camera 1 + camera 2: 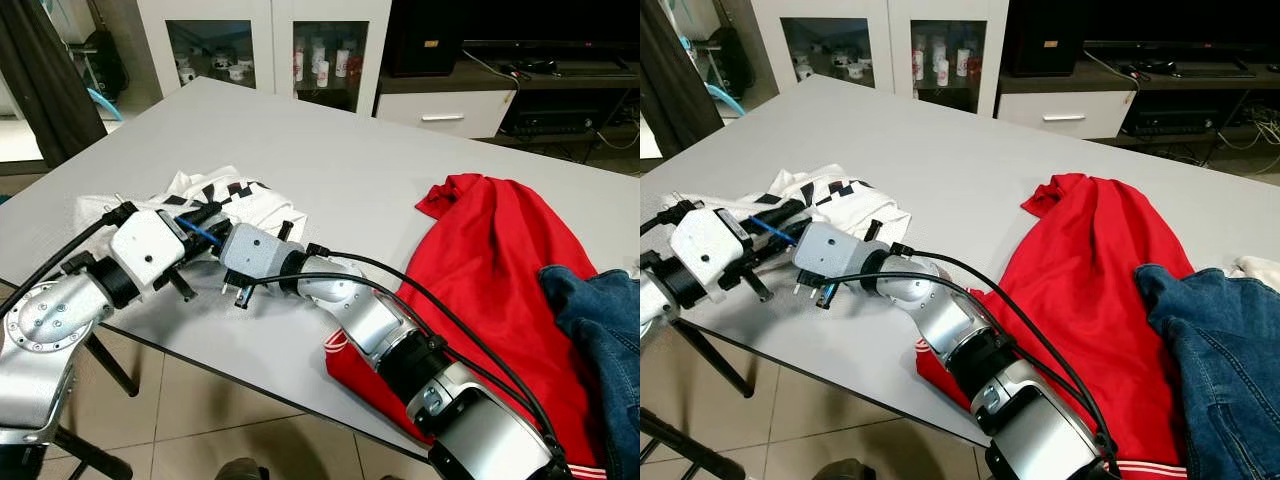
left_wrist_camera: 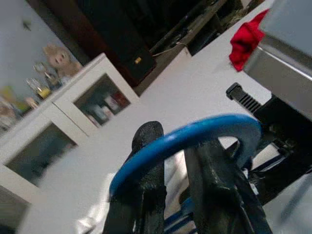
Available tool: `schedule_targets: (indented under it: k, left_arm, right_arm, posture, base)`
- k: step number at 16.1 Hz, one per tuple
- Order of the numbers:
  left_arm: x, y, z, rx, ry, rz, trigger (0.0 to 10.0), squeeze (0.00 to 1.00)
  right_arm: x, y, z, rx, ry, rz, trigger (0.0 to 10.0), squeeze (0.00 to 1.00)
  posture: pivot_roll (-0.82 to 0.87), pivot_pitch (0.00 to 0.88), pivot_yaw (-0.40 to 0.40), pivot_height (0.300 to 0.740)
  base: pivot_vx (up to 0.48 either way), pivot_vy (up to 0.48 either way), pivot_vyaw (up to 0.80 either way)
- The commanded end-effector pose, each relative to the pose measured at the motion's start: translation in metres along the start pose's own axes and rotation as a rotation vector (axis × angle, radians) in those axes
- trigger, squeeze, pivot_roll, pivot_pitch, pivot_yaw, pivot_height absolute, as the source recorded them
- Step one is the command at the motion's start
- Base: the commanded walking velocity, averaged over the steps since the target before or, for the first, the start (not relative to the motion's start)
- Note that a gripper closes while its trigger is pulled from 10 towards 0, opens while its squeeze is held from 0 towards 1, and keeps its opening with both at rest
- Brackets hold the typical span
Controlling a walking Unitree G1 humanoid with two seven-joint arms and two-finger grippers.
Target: Hang hanger
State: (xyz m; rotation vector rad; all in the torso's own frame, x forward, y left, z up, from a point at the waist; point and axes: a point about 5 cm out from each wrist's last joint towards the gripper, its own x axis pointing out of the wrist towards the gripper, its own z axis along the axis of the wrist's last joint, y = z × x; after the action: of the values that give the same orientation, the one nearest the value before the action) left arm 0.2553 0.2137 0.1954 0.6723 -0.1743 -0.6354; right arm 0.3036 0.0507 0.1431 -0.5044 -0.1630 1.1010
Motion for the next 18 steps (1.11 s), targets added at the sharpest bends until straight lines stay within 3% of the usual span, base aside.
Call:
schedule_targets:
  k: [1,3,4,7,10,11,14,16,18]
  left_arm:
    - [-0.003,0.011,0.006,0.061,-0.008,0.05,10.0,0.0]
    - [-0.011,0.02,0.008,0.028,-0.013,0.078,10.0,0.0]
    - [-0.017,0.022,0.011,-0.012,-0.032,0.077,10.0,1.0]
    - [-0.025,0.01,0.0,-0.084,0.021,-0.014,10.0,1.0]
    - [-0.028,0.001,-0.001,-0.226,0.028,-0.048,10.0,1.0]
    - [-0.031,-0.001,0.002,-0.29,0.017,-0.073,10.0,0.0]
    - [-0.036,0.002,0.019,-0.354,-0.064,-0.11,10.0,0.0]
    - [-0.039,0.003,0.019,-0.363,-0.048,-0.114,10.0,0.0]
    - [-0.051,0.012,0.015,-0.347,0.02,-0.084,10.0,0.0]
  right_arm:
    - [0.001,-0.006,0.005,0.026,-0.021,-0.045,10.0,0.0]
    - [0.002,-0.006,0.005,0.031,-0.019,-0.049,10.0,0.0]
    - [0.002,-0.006,0.003,0.032,-0.015,-0.052,10.0,0.0]
    - [0.001,-0.006,0.002,0.031,-0.012,-0.056,10.0,0.0]
    - [0.001,-0.007,0.002,0.028,-0.011,-0.06,10.0,0.0]
    - [0.001,-0.007,0.001,0.027,-0.01,-0.062,10.0,0.0]
    - [0.0,-0.007,-0.002,0.027,-0.001,-0.061,10.0,0.0]
    - [0.001,-0.007,-0.002,0.029,-0.003,-0.065,10.0,0.0]
    - [0.0,-0.008,-0.002,0.03,-0.004,-0.068,10.0,0.0]
  posture:
    - [0.12,0.0,0.022,0.74]
    - [0.12,0.0,0.023,0.74]
    - [0.12,0.0,0.023,0.74]
    - [0.13,0.0,0.019,0.74]
    - [0.13,0.0,0.018,0.74]
    - [0.13,0.0,0.017,0.74]
    - [0.13,0.0,0.017,0.74]
    - [0.13,0.0,0.017,0.74]
    - [0.13,0.0,0.017,0.74]
  base:
    - [0.0,0.0,0.0]
    - [0.0,0.0,0.0]
    - [0.0,0.0,0.0]
    - [0.0,0.0,0.0]
    - [0.0,0.0,0.0]
    - [0.0,0.0,0.0]
    - [0.0,0.0,0.0]
    - [0.0,0.0,0.0]
    - [0.0,0.0,0.0]
